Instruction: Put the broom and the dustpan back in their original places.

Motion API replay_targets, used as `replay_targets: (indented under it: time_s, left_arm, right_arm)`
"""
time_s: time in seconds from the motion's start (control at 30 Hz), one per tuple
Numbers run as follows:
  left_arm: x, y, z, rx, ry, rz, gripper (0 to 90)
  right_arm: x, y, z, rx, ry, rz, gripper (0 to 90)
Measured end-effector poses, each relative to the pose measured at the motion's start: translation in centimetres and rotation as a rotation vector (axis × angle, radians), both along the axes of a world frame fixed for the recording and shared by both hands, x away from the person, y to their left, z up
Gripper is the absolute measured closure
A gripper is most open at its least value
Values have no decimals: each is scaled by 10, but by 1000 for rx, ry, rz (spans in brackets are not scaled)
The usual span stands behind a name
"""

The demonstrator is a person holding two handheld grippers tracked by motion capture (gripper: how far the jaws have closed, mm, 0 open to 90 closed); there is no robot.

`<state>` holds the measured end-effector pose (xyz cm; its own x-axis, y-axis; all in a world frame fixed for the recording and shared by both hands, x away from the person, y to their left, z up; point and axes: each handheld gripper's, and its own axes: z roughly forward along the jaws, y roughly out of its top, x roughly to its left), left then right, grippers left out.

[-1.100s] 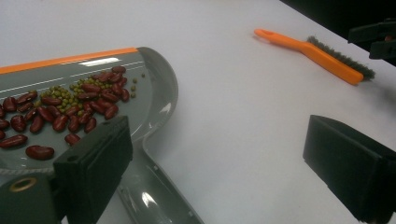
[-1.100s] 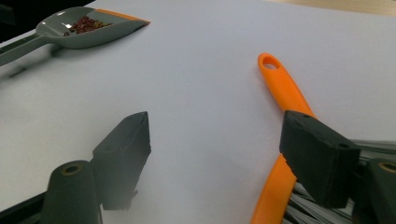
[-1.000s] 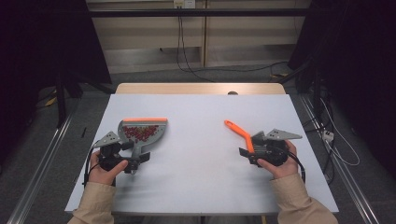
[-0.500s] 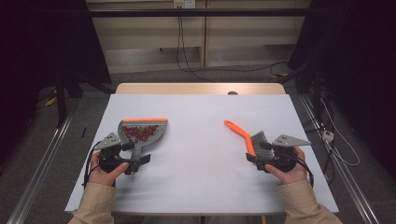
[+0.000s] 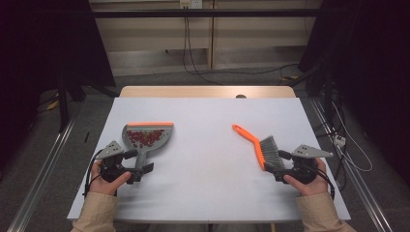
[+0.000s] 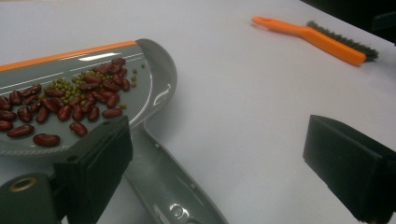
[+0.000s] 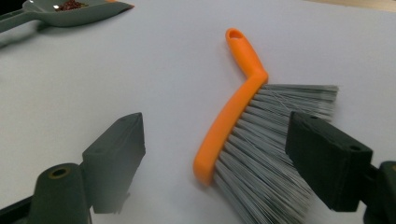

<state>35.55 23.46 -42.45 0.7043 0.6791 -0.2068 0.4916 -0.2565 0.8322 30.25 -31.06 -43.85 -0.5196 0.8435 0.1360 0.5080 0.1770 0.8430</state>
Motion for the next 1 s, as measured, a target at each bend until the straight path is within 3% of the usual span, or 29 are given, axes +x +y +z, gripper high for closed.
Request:
replay_targets:
  time_s: [1.0]
  left_arm:
    - [-11,14,-12,32,14,-2,81]
  right_arm:
    - [-15,-22,-11,-33,3,-27,174]
